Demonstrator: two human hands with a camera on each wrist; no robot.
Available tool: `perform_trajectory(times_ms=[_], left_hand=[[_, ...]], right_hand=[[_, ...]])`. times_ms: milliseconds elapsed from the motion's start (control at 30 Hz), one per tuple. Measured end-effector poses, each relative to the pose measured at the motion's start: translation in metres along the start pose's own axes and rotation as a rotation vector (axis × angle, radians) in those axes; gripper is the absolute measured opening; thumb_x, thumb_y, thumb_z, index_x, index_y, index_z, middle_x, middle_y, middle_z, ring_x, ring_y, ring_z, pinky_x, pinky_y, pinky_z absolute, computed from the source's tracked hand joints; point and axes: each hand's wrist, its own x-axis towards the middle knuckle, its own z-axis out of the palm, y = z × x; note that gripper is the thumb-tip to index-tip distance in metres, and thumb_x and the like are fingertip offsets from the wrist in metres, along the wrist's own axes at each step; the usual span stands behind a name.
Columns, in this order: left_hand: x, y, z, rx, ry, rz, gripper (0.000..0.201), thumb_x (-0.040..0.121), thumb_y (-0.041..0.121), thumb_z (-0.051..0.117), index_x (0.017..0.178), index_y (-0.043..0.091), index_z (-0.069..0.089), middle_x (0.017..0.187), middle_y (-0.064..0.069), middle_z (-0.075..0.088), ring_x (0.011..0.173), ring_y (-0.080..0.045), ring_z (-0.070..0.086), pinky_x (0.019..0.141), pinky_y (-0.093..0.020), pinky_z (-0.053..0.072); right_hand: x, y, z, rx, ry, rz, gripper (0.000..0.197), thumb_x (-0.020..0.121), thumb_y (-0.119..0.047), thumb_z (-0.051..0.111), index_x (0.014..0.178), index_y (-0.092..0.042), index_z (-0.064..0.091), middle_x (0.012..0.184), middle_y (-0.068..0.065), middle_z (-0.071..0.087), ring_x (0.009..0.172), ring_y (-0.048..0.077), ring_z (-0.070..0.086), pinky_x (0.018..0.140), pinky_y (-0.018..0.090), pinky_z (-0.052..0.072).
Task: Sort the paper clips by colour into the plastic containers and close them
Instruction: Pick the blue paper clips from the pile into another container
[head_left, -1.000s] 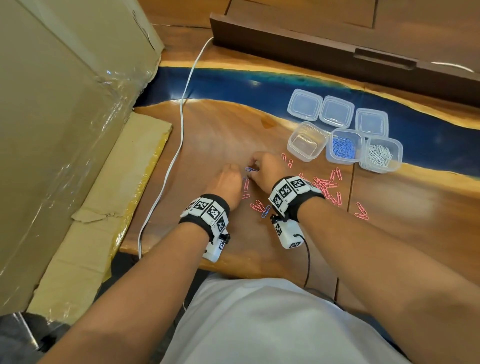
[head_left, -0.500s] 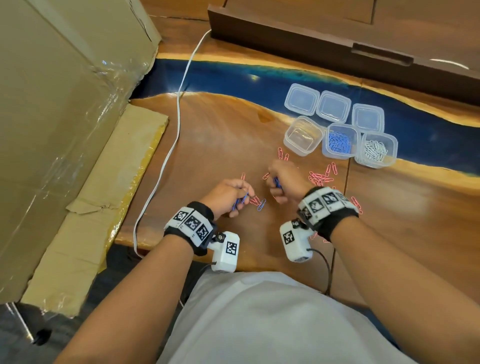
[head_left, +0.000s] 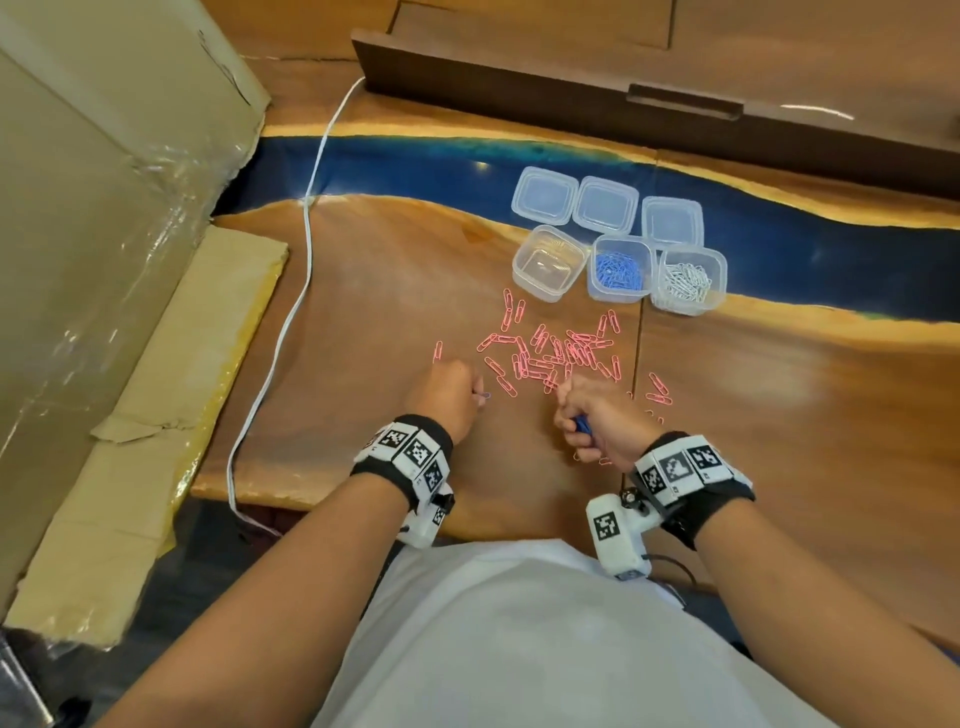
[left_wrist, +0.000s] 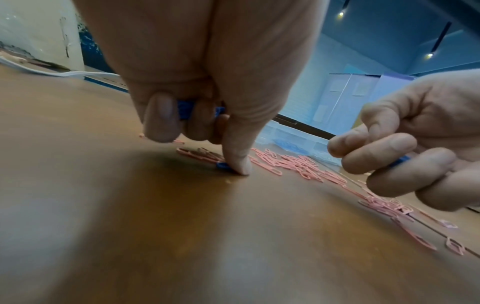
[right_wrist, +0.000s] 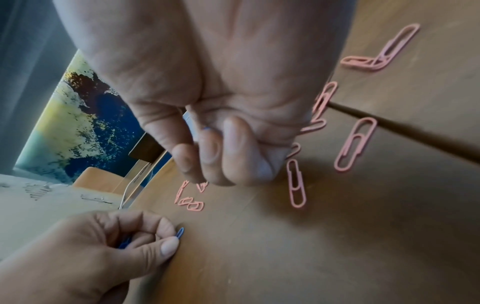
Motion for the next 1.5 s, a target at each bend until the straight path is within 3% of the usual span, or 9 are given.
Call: perform_trajectory(times_ms=[400, 533, 600, 667, 833, 1033, 1200, 1367, 1500], left_hand=[[-0.020, 0.021, -0.003, 0.400, 0.011, 0.107, 0.015, 0.090, 0.014, 0.051, 0.100, 0.004, 0.056, 0.108, -0.012, 0.055, 0.095, -0.034, 0.059, 0.071, -0.036, 0.043], [-0.017, 0.030, -0.008, -0.079, -0.075, -0.003, 0.025, 0.094, 0.007, 0.044, 0.069, 0.013, 0.044, 0.072, 0.000, 0.049, 0.073, -0.023, 0.048, 0.060, -0.027, 0.034], [-0.012, 0.041, -0.013, -0.408, -0.148, -0.069, 0.024, 0.093, 0.003, 0.044, 0.073, 0.017, 0.043, 0.078, 0.002, 0.052, 0.070, -0.014, 0.045, 0.063, -0.027, 0.035], [-0.006, 0.054, -0.017, -0.668, -0.225, -0.095, 0.021, 0.092, -0.001, 0.041, 0.080, 0.016, 0.044, 0.076, -0.006, 0.052, 0.057, -0.012, 0.038, 0.049, -0.026, 0.031], [0.018, 0.094, -0.030, -0.948, -0.300, -0.110, 0.026, 0.094, -0.005, 0.037, 0.106, 0.014, 0.049, 0.064, -0.002, 0.050, 0.049, -0.010, 0.035, 0.039, -0.023, 0.026], [0.060, 0.156, -0.052, -1.229, -0.289, -0.303, 0.018, 0.096, 0.004, 0.037, 0.085, 0.010, 0.050, 0.068, -0.002, 0.044, 0.054, -0.010, 0.037, 0.047, -0.025, 0.030], [0.090, 0.192, -0.064, -1.208, -0.237, -0.371, 0.014, 0.098, 0.006, 0.039, 0.089, 0.003, 0.049, 0.082, -0.013, 0.052, 0.069, -0.019, 0.052, 0.072, -0.039, 0.051], [0.105, 0.202, -0.061, -1.180, -0.171, -0.405, 0.025, 0.096, 0.000, 0.040, 0.120, -0.004, 0.047, 0.111, -0.023, 0.054, 0.103, -0.035, 0.058, 0.097, -0.052, 0.047], [0.096, 0.197, -0.062, -1.207, -0.237, -0.420, 0.040, 0.097, 0.003, 0.039, 0.135, -0.009, 0.038, 0.141, -0.027, 0.041, 0.132, -0.038, 0.042, 0.108, -0.045, 0.038]], right_hand=[[-0.010, -0.005, -0.021, 0.005, 0.132, -0.012, 0.017, 0.083, 0.005, 0.044, 0.074, -0.010, 0.047, 0.063, 0.007, 0.045, 0.047, 0.015, 0.038, 0.040, 0.023, 0.029], [-0.010, -0.028, -0.035, 0.216, 0.103, 0.020, 0.010, 0.091, -0.001, 0.048, 0.082, -0.005, 0.051, 0.071, 0.008, 0.051, 0.060, 0.017, 0.051, 0.055, 0.028, 0.045], [-0.008, -0.048, -0.048, 0.282, 0.067, -0.010, 0.009, 0.094, -0.009, 0.047, 0.088, -0.006, 0.053, 0.078, 0.007, 0.054, 0.068, 0.016, 0.055, 0.063, 0.027, 0.049], [-0.002, -0.073, -0.062, 0.319, 0.087, -0.052, 0.014, 0.096, -0.018, 0.048, 0.093, -0.006, 0.055, 0.084, 0.006, 0.057, 0.073, 0.016, 0.058, 0.070, 0.028, 0.052], [0.016, -0.126, -0.082, 0.321, 0.209, -0.093, 0.034, 0.093, -0.032, 0.054, 0.108, -0.002, 0.057, 0.097, 0.011, 0.058, 0.086, 0.020, 0.061, 0.085, 0.033, 0.053], [0.027, -0.142, -0.089, 0.153, 0.301, -0.050, 0.062, 0.086, -0.039, 0.063, 0.130, 0.000, 0.044, 0.133, 0.023, 0.049, 0.112, 0.029, 0.055, 0.101, 0.037, 0.045], [-0.002, -0.134, -0.098, 0.173, 0.336, -0.148, 0.022, 0.090, -0.030, 0.062, 0.101, -0.011, 0.059, 0.119, 0.010, 0.059, 0.114, 0.023, 0.058, 0.094, 0.031, 0.047], [-0.025, -0.099, -0.113, 0.197, 0.368, -0.193, 0.020, 0.093, -0.020, 0.058, 0.110, -0.009, 0.061, 0.118, 0.009, 0.063, 0.111, 0.021, 0.062, 0.096, 0.030, 0.048], [-0.035, -0.070, -0.118, 0.031, 0.371, -0.199, 0.007, 0.092, -0.015, 0.062, 0.098, -0.015, 0.064, 0.112, 0.007, 0.067, 0.106, 0.019, 0.064, 0.094, 0.033, 0.051]])
